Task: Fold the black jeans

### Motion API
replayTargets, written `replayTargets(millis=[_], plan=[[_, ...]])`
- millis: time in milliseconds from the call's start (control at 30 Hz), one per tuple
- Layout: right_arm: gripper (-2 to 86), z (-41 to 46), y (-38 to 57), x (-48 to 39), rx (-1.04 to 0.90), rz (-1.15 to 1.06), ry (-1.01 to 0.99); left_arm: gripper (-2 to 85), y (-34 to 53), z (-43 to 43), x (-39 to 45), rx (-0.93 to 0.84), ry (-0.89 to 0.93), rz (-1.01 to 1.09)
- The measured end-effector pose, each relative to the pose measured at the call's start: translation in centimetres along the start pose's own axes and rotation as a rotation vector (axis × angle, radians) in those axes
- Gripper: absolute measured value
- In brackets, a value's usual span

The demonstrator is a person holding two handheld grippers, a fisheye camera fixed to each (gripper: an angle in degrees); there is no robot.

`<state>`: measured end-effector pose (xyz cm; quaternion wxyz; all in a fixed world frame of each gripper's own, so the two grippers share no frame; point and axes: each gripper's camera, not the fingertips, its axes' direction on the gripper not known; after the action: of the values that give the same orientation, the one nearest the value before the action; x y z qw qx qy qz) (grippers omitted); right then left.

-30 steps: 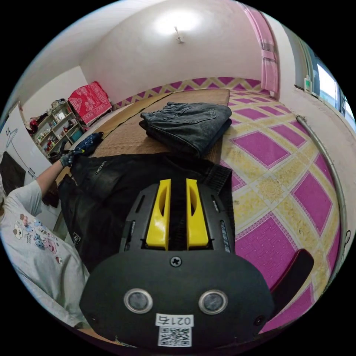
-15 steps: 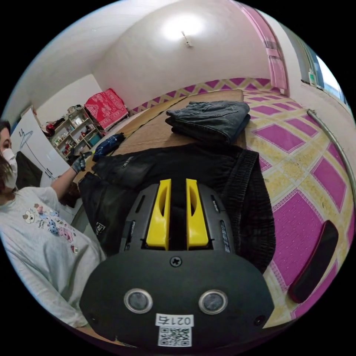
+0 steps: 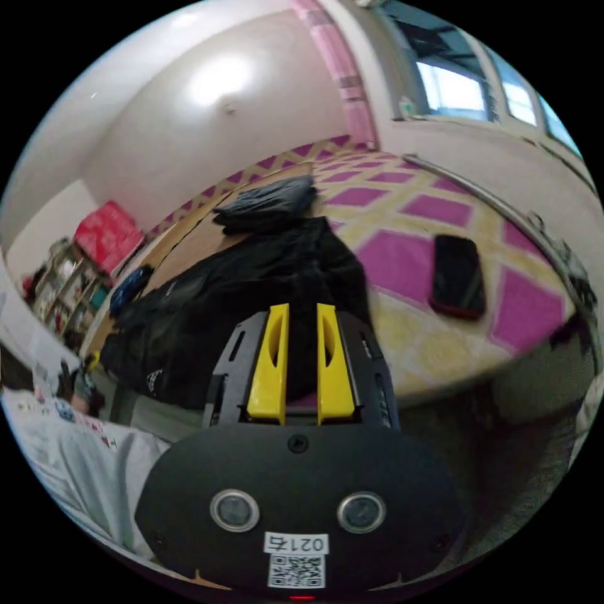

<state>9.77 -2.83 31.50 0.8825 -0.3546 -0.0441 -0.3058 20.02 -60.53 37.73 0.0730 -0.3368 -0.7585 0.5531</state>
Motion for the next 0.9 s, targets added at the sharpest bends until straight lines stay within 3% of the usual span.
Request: replayTargets(millis=[133,267,500,900], plan=[[9.4,-2.3,3.4,5.3,0.024,0.250,-0.046,6.5,2.8,-2.0,-3.2,0.028,0.123,-0.225],[9.6,-2.1,6.4,8.1,-0.011,0.403,-0.186,7.7,3.9,-2.9,-4.6,0.027,0.225,-0.274],[10.0,0.5,6.4,10.5,-0.037,0.544,-0.367,9.3,2.5,-3.8,-5.4,-0.033,0.283,-0.263],[7.4,3.5,6.2,11.2,-0.116,0.595,-0.573,9.5,0.8,-3.5,-5.3,-0.205,0.396,-0.284]])
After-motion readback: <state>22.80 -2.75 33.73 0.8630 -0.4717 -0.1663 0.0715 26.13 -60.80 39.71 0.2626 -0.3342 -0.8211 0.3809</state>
